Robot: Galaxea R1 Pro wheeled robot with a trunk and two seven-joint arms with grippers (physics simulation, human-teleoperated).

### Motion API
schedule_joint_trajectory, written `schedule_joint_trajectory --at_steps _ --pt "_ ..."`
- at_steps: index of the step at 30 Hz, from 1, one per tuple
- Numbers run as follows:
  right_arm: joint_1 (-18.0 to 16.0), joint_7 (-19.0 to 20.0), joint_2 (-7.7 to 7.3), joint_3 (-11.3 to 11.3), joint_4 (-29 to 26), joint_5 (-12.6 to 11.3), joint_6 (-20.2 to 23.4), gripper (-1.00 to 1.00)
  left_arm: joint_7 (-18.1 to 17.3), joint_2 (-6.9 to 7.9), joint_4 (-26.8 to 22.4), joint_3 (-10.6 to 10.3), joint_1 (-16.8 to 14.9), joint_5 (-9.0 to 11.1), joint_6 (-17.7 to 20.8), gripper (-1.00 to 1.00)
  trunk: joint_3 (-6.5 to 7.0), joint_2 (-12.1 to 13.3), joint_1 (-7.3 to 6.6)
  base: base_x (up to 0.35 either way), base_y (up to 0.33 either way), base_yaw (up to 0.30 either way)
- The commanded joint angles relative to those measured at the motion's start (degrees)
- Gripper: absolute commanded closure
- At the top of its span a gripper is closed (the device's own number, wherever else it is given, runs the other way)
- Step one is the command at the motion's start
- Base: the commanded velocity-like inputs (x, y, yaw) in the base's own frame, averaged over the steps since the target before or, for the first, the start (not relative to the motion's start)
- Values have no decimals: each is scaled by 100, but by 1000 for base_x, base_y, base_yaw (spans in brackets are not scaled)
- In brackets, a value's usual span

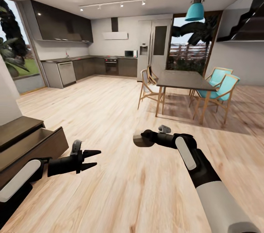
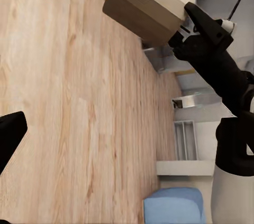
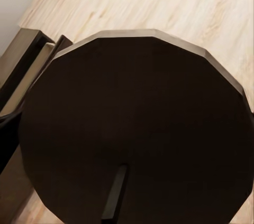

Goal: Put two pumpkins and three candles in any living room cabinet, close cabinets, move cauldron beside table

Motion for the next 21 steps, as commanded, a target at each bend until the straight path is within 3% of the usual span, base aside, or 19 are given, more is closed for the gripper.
schedule_joint_trajectory --at_steps 1,14,21 --pt "-3 49 -1 -6 -6 20 22 100 -49 4 4 -11 -8 -39 4 -100 -6 -3 2 315 -145 291" --pt "-3 48 7 0 0 15 24 100 -49 -1 12 -12 -8 -31 4 -100 -6 -3 2 298 -147 291" --pt "-3 48 5 -4 -2 15 26 100 -76 -2 13 -11 -8 5 4 -100 -6 -3 2 56 -36 291"
